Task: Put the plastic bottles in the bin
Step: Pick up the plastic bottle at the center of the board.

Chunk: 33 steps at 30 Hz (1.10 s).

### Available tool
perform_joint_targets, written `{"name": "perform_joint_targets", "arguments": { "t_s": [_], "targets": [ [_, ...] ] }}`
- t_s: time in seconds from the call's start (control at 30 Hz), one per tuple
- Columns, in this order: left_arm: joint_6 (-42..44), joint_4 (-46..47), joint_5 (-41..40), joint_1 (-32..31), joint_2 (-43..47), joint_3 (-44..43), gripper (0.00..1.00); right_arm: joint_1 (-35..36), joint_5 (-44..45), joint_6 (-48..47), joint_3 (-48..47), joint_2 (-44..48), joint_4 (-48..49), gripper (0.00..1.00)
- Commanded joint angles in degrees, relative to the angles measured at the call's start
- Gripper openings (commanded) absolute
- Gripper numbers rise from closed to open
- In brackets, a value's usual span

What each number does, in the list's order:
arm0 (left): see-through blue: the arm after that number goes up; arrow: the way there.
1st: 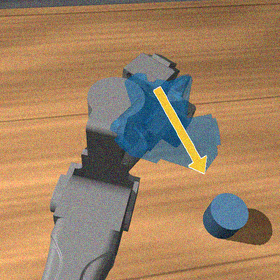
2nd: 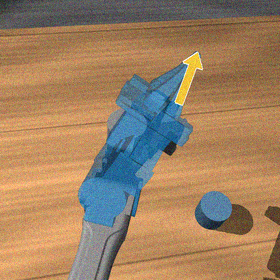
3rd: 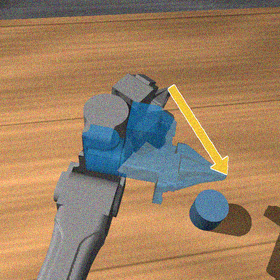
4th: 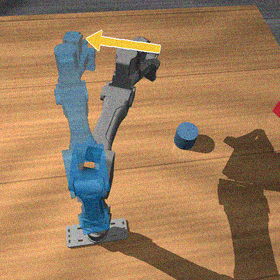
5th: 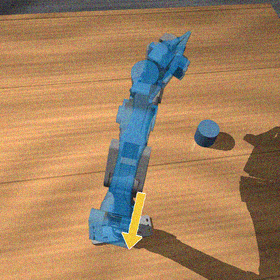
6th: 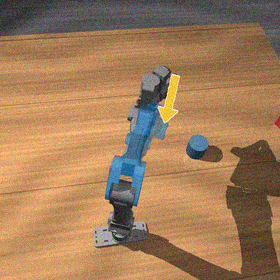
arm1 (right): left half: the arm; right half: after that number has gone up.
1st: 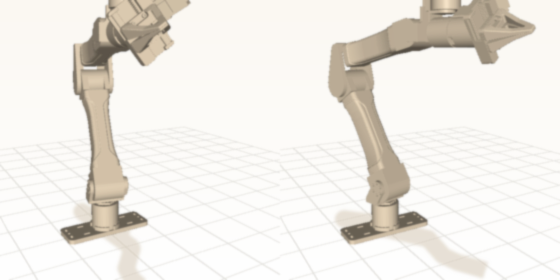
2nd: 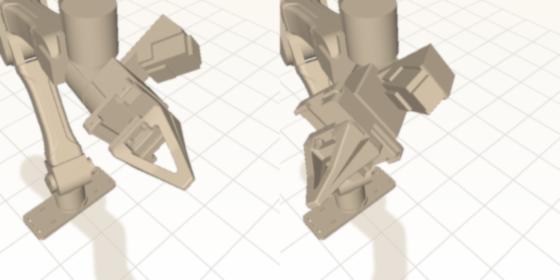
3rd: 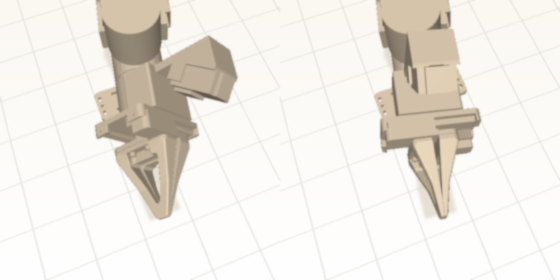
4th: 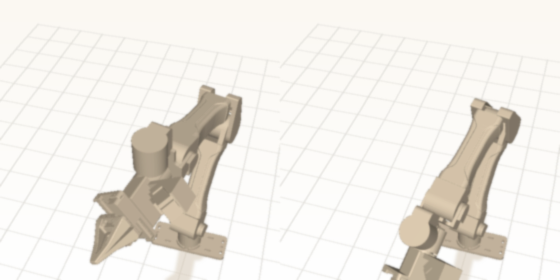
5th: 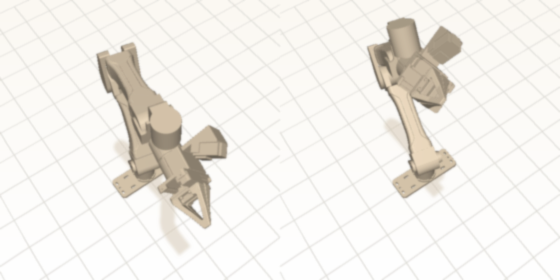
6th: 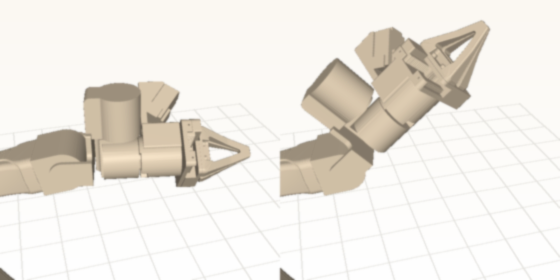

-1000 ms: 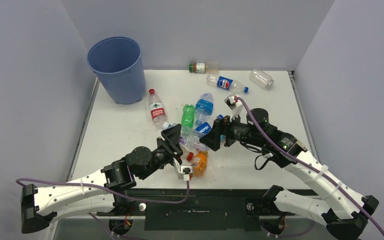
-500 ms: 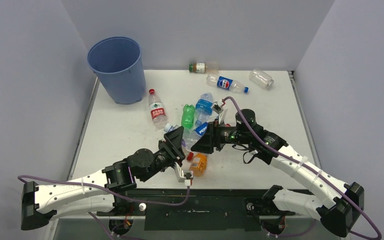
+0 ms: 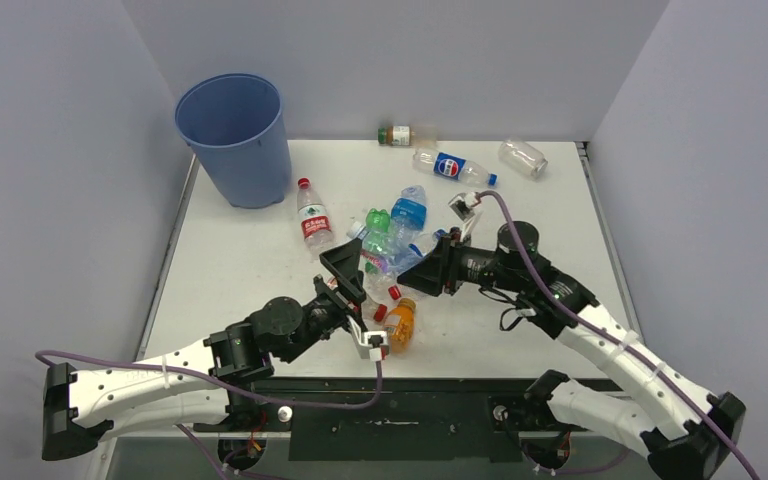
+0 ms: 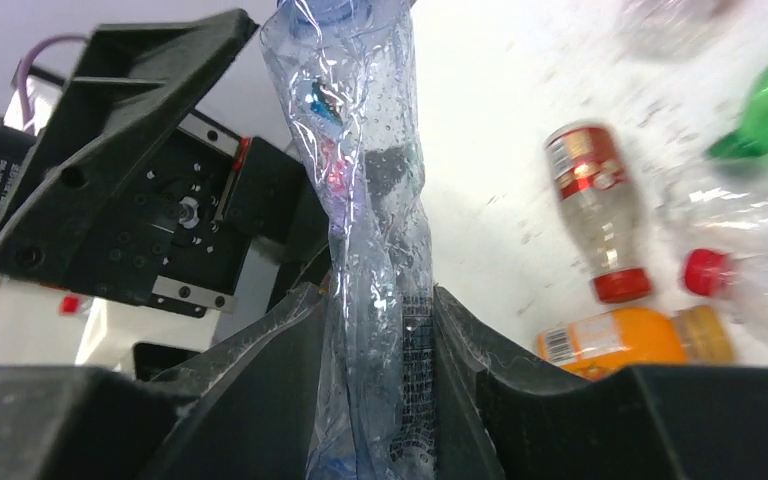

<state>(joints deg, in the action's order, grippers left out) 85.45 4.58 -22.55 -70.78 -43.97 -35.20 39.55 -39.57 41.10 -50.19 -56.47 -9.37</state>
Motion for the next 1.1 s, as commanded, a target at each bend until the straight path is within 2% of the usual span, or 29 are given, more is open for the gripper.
{"name": "perform_joint_targets", "arguments": {
  "t_s": [0.0, 0.07, 0.13, 0.23, 0.4, 0.67, 0.7, 0.8, 1.07],
  "targets": [
    [-14.38, 7.70, -4.93, -0.27, 1.17, -2.89, 0.96, -0.48, 15.79, -9.64, -2.60, 11.68, -0.87, 0.05],
    [-24.86, 2.64, -4.16, -0.32, 1.70, -5.62, 0.96, -0.48, 21.41, -12.30, -1.19, 16.42, -0.79, 0.05],
    [-42.85, -2.87, -0.93, -0.24, 1.68, -9.68, 0.96, -0.51, 24.66, -14.24, 1.21, 20.71, 0.50, 0.05],
    [-64.66, -2.39, 3.03, 0.09, 1.20, -13.81, 0.96, -0.52, 26.74, -15.75, 5.93, 25.13, 3.65, 0.05],
    [-91.21, 10.25, 15.23, 5.01, 0.16, -14.33, 0.96, -0.44, 25.52, -14.88, 11.90, 28.32, 10.99, 0.05],
    [-129.49, 27.21, 38.03, 26.36, -8.25, -15.99, 0.98, -0.37, 22.65, -12.47, 17.02, 29.89, 20.54, 0.05],
    [-132.98, 28.85, 39.70, 28.64, -9.76, -16.08, 0.99, -0.36, 22.55, -12.14, 17.40, 29.77, 21.24, 0.05],
    [-139.25, 32.74, 42.54, 30.80, -13.51, -16.20, 0.90, -0.35, 22.23, -11.53, 18.26, 29.20, 23.07, 0.05],
    [-140.81, 37.29, 42.80, 30.77, -16.97, -18.03, 0.89, -0.26, 21.65, -10.54, 18.95, 27.79, 24.70, 0.05]
  ]
}}
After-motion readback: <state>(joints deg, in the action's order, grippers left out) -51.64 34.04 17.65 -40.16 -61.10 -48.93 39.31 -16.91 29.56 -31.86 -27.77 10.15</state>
